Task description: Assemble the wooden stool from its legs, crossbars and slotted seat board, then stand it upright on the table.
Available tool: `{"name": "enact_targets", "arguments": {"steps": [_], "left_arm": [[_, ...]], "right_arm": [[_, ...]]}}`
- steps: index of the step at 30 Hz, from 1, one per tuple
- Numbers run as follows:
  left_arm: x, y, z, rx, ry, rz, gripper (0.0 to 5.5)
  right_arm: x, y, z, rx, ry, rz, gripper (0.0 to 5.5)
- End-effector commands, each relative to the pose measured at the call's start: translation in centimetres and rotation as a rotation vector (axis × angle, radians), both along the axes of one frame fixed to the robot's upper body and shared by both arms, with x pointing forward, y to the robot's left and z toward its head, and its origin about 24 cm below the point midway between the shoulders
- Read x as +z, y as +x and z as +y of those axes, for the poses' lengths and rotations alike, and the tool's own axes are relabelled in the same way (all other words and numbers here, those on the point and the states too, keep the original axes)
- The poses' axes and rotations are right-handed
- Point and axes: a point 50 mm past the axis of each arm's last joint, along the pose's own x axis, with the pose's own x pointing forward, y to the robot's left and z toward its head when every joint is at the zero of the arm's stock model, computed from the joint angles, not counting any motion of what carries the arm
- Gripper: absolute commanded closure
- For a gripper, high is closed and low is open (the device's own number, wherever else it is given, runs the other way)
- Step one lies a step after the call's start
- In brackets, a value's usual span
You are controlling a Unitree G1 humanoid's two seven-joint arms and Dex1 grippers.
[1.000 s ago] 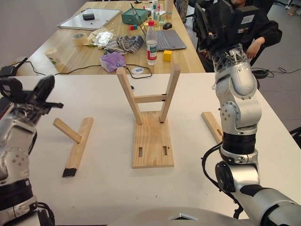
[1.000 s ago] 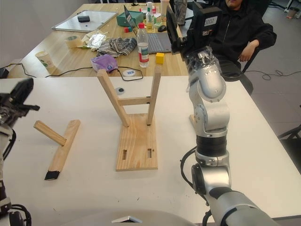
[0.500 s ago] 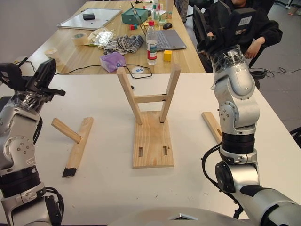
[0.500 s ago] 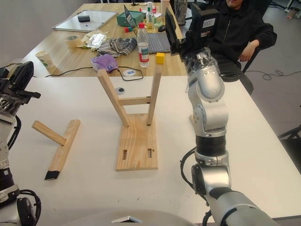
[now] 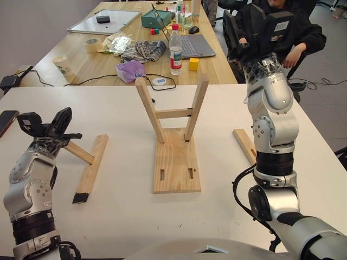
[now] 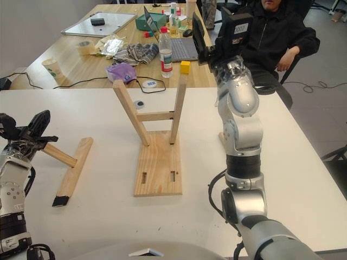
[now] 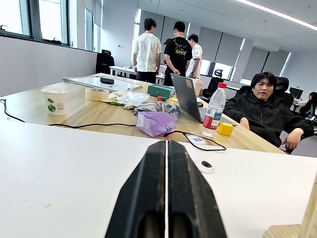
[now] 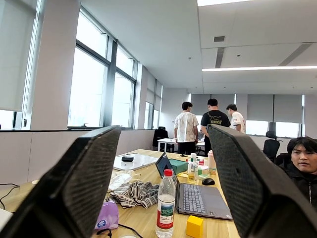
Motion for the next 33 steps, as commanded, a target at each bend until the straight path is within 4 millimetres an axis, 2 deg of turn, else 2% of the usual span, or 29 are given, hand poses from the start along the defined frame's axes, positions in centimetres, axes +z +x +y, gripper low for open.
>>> {"name": "enact_targets", "arguments": {"steps": [1, 8, 10, 15, 18, 20, 22, 23, 26, 28, 30, 33], "left_arm": [[-2.6, -0.6, 0.0, 0.008, -0.016, 0.135, 5.48], [-4.0, -1.1, -1.0, -0.02, -0.018, 0.193, 5.48], [-3.2, -0.9, -1.0, -0.017, -0.027, 0.153, 5.48], [2.2, 0.0, -0.5, -0.028, -0.028, -0.036, 5.48], [8.1, 0.0, -0.5, -0.079, -0.063, -0.192, 5.48], [11.6, -0.2, 0.3, -0.07, -0.102, -0.265, 5.48], [13.0, 0.1, 1.7, 0.016, -0.087, -0.184, 5.48], [12.7, 0.1, 2.3, 0.051, -0.048, -0.103, 5.48], [9.1, -1.2, 5.4, 0.235, 0.143, 0.272, 5.05], [6.5, -2.0, 6.7, 0.285, 0.223, 0.486, 4.74], [4.1, -2.8, 6.3, 0.216, 0.229, 0.642, 4.57], [1.1, -4.1, 4.2, 0.041, 0.212, 0.804, 4.1]], "right_arm": [[0.3, 0.0, 0.0, -0.01, -0.018, -0.012, 2.27], [0.2, 0.0, 0.1, -0.011, -0.016, -0.008, 2.27], [0.2, 0.0, 0.1, -0.012, -0.016, -0.008, 2.27], [0.4, 0.0, 0.0, -0.016, -0.015, -0.013, 2.27], [0.4, 0.0, -0.1, -0.021, -0.015, -0.014, 2.27], [0.3, 0.0, -0.2, -0.022, -0.015, -0.012, 2.27], [0.3, -0.1, -0.3, -0.027, -0.014, -0.011, 2.27], [0.2, -0.2, -0.4, -0.034, -0.014, -0.013, 2.27], [0.0, -0.4, -0.8, -0.054, -0.01, -0.012, 2.27], [-0.2, -0.6, -1.3, -0.078, -0.006, -0.009, 2.27], [-0.3, -0.7, -1.4, -0.083, -0.007, -0.007, 2.27], [-0.2, -0.7, -1.3, -0.084, -0.013, -0.014, 2.27]]}}
